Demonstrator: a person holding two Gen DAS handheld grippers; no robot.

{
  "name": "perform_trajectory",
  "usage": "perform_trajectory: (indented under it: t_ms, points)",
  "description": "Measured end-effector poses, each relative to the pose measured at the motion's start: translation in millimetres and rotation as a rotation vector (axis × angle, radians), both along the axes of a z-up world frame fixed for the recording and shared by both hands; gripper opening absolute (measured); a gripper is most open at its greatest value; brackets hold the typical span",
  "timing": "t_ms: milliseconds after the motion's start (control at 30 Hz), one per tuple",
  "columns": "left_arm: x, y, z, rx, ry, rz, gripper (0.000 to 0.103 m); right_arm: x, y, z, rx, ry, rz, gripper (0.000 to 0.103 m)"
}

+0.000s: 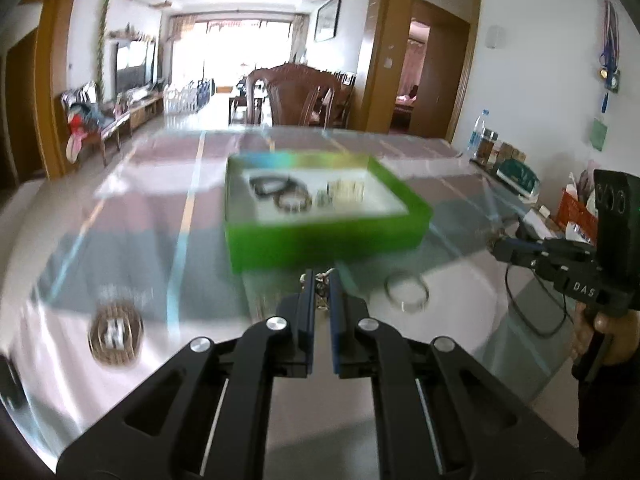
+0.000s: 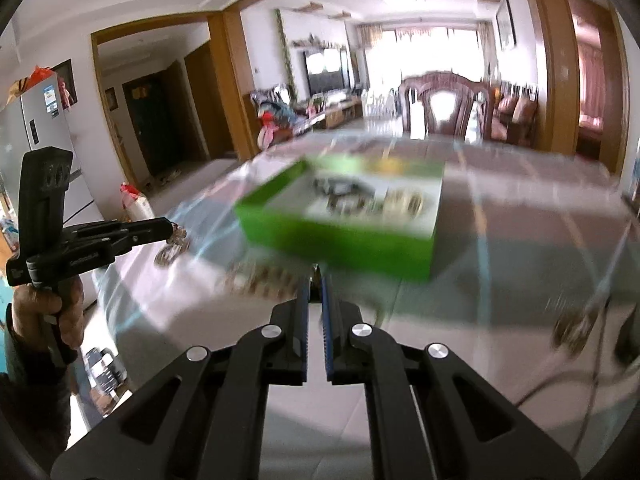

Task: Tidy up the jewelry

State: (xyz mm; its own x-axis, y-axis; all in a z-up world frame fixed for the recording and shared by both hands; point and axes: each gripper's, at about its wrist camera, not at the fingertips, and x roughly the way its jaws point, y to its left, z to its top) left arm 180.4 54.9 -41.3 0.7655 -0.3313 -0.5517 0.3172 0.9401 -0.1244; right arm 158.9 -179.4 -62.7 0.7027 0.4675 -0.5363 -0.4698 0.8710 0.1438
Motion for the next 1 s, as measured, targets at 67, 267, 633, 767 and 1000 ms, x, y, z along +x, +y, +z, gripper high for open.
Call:
perform_trajectory:
  t_ms: [67,267,633,767,1000]
  points:
    - [23,0,20,0.009,-0.030,0.007,0.007,19,0,19,-0.005,-0.050,-0.014,0.006]
    - [114,-2,37,0.004,0.018,0.023,0.007,97,4,24,-0.004,-0.035,-0.077,0.006]
    - [187,8,-29,0.013,0.144,0.182,0.076,168,0,-28,-0.013,0.096,-0.239,0.070]
    - [87,28,13,-0.046,-0.107,0.205,0.098,95,-29,3,0.059,-0.065,-0.285,0.088]
    - [-39,30,11,-0.060,-0.232,0.189,0.099,-23,-35,0,0.047,-0.169,-0.296,0.099]
